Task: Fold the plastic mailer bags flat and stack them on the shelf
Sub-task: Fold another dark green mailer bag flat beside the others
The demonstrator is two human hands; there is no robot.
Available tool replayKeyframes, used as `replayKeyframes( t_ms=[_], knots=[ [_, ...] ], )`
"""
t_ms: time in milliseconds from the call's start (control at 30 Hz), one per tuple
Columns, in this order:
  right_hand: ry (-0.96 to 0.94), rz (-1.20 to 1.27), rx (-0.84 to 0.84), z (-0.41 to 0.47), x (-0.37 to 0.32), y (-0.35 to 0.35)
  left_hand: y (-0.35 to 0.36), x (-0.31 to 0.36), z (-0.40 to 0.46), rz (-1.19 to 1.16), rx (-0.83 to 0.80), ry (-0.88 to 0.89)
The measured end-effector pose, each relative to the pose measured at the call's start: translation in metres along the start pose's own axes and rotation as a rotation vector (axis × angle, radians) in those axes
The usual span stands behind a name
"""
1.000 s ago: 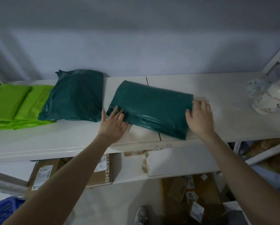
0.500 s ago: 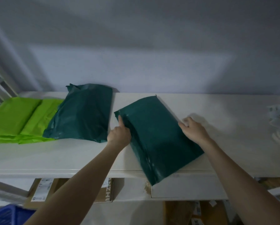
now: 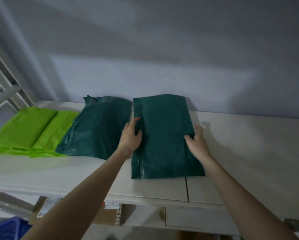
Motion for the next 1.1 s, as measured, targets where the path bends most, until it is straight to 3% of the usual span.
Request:
replayKeyframes(
  t_ms=[167,467,667,833,933,1100],
  knots=[
    [-0.175,-0.045,0.005,0.013,-0.029,0.038,-0.017,-0.005,0.041,0.272,-0.033,0.134],
    [-0.110,-0.362,0.053,0.029,-0.014,0.082,0.000,-0.033,0.071,0.705,-0.249,0.166],
    [-0.170,-0.725,0.105,0.030,-0.021,0.082,0.003,-0.030,0.068,0.961,-0.171,0.207],
    [-0.341,-0.750,0.064,0.040,-0.046,0.092,0.009,-0.014,0.074,0.782,-0.118,0.249],
    [-0.389,-0.762,-0.019,0.043,-0.047,0.109,0.028,-0.019,0.068,0.716,-0.261,0.333],
    [-0.348,-0.796,-0.121,0.042,-0.029,0.128,0.038,-0.045,0.064,0.775,-0.406,0.267]
  ],
)
Point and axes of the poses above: each hand's wrist, its own z-axis towards the middle knuckle, its own y-axis out of the palm, x = y × z, the point moved 7 cm from there along z, towards the middle knuckle, and after that the axes turned 6 degrees about x, right-handed, at the moved point
